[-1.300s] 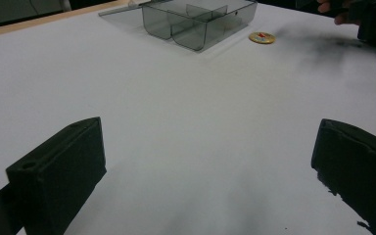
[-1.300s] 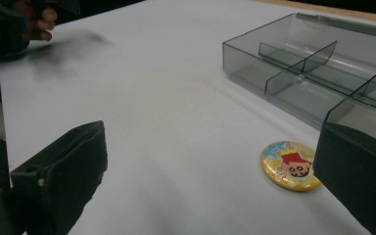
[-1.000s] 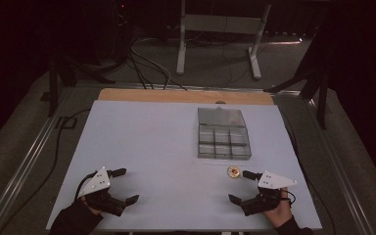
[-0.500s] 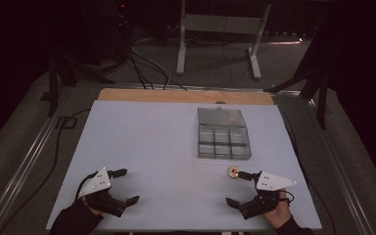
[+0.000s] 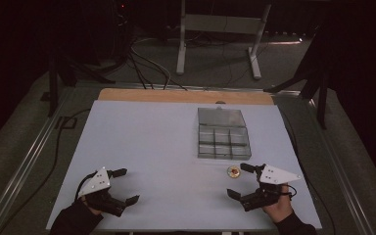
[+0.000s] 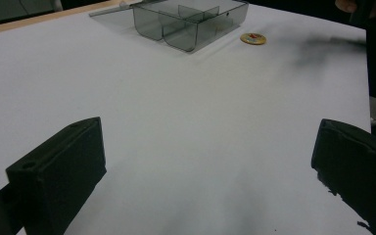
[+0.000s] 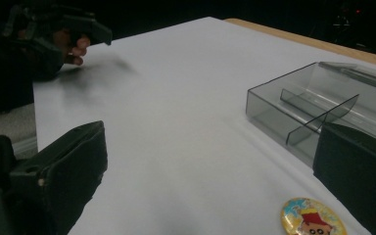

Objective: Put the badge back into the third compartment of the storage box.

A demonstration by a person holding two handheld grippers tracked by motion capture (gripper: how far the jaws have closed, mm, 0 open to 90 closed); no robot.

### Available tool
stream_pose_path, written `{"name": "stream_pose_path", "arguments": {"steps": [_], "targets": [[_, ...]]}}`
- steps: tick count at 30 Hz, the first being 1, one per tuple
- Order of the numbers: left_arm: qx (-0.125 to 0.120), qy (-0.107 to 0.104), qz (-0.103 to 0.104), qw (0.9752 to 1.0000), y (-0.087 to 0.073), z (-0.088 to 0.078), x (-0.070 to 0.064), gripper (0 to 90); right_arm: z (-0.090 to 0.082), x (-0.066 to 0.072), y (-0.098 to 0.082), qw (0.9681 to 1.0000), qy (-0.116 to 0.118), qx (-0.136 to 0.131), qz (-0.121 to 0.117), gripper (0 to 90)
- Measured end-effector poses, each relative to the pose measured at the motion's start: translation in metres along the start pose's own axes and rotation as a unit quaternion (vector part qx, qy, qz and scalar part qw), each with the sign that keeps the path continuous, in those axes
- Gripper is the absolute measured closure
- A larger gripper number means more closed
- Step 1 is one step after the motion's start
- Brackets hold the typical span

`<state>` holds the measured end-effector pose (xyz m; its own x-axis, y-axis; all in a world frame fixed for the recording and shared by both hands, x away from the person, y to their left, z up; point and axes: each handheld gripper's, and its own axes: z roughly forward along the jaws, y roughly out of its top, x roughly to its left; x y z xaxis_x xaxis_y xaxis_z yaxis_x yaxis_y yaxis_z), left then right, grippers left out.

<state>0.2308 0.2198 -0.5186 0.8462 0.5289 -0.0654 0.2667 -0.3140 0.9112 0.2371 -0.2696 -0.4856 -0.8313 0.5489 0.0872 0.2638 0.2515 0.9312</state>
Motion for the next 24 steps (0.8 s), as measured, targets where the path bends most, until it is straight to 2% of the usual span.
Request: {"name": "stream_pose_path", "arguments": {"steps": [15,24], "targets": [[0.0,-0.001,-0.002,1.0,0.0,0.0,0.0,0.0,0.0,-0.023,0.006,0.9995,-0.023,-0.009,0.022,0.0],[0.001,-0.002,-0.003,1.0,0.0,0.0,0.0,0.0,0.005,-0.034,0.007,0.9987,-0.041,0.007,0.031,0.0]]}}
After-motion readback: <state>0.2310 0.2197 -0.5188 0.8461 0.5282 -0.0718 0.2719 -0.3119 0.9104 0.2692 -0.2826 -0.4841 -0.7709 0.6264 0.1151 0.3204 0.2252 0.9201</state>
